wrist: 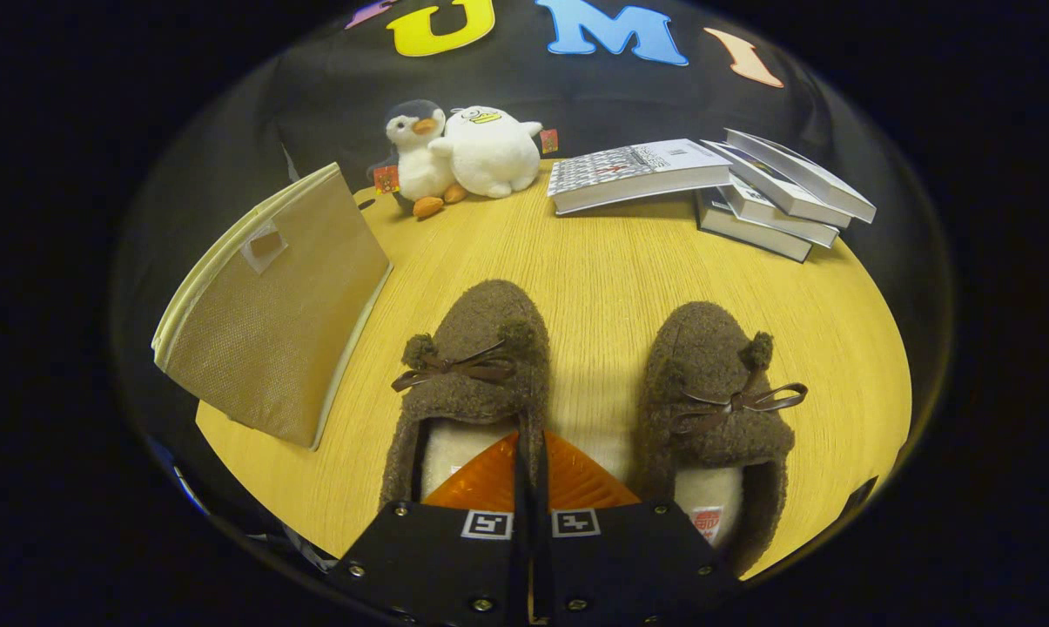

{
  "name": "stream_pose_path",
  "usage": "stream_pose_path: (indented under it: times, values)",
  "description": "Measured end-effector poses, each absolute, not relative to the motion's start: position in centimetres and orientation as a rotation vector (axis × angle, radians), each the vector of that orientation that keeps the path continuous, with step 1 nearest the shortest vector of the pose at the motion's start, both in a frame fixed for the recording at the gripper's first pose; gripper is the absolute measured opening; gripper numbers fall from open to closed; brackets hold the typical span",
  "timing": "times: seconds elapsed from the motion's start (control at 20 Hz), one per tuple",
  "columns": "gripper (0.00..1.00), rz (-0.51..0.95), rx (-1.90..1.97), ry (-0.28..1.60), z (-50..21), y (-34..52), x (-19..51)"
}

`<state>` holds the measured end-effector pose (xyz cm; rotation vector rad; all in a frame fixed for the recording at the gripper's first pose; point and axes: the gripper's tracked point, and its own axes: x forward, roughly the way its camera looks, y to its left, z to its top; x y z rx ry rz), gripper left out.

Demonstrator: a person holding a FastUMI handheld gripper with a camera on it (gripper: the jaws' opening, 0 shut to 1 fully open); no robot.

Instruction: Open the storage box then place both shoes into the box .Put the left shoe in first, then the right shoe, with the right side of both shoes facing outward in a uniform manner.

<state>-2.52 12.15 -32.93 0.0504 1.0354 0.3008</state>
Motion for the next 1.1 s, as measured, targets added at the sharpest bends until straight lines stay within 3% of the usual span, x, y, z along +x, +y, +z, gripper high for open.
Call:
stream_pose_path:
  times: [1.1]
  values:
    - [0.00,0.236,0.356,0.910,-20.1,17.5,3.0]
